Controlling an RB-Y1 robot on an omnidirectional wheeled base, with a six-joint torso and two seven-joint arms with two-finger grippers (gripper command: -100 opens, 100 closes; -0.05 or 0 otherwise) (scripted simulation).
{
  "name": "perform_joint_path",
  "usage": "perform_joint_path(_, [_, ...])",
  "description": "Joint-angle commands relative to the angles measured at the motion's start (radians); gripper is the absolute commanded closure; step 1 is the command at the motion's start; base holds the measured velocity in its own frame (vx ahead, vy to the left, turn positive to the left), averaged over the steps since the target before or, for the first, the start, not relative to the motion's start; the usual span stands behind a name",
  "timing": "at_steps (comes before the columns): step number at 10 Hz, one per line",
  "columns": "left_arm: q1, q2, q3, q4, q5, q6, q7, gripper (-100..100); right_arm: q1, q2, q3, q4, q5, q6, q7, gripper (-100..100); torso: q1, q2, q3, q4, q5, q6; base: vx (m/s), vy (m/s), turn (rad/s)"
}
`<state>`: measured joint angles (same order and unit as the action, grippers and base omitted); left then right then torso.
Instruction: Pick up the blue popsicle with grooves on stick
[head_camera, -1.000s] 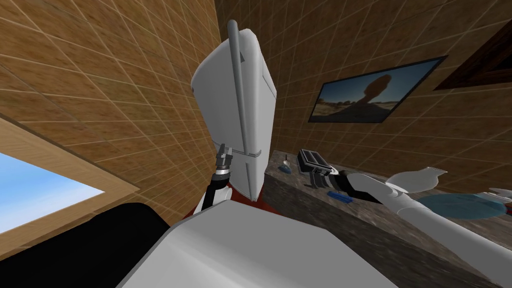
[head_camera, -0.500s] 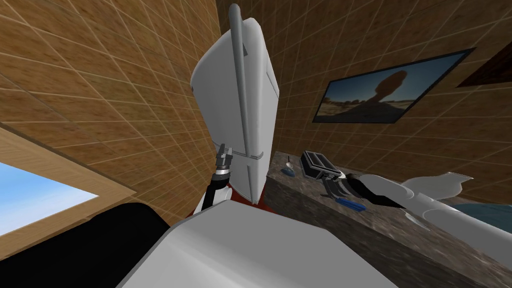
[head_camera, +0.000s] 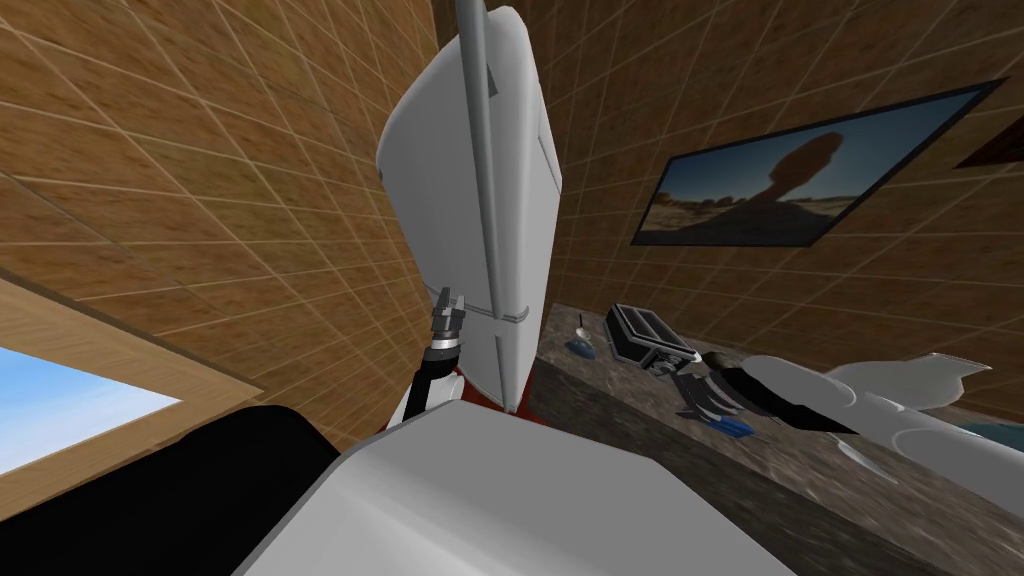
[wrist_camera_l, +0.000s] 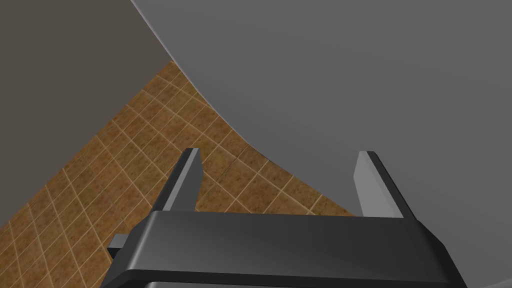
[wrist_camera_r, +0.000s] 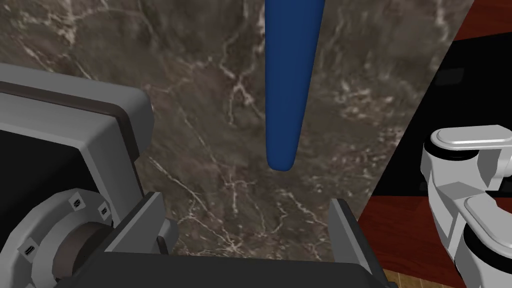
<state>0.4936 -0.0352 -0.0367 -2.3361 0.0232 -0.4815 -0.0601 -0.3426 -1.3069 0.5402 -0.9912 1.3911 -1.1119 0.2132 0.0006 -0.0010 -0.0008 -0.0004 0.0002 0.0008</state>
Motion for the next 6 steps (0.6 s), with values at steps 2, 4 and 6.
perform_joint_path(2, [0.000, 0.000, 0.000, 0.000, 0.000, 0.000, 0.000, 0, -0.024, -0.013, 0.033, 0.069, 0.027, -0.030, 0.026, -100, -0.001, 0.001, 0.000, 0.000, 0.000, 0.000, 0.023, 0.008, 0.004])
perform_joint_path(4, [0.000, 0.000, 0.000, 0.000, 0.000, 0.000, 0.000, 0, -0.040, -0.037, 0.079, 0.125, 0.063, -0.055, 0.041, -100, -0.002, -0.001, 0.000, 0.000, 0.000, 0.000, 0.057, 0.013, -0.003])
perform_joint_path(6, [0.000, 0.000, 0.000, 0.000, 0.000, 0.000, 0.000, 0, -0.045, -0.046, 0.098, 0.147, 0.077, -0.065, 0.048, -100, -0.002, -0.001, -0.001, 0.000, -0.001, 0.000, 0.040, 0.002, -0.004])
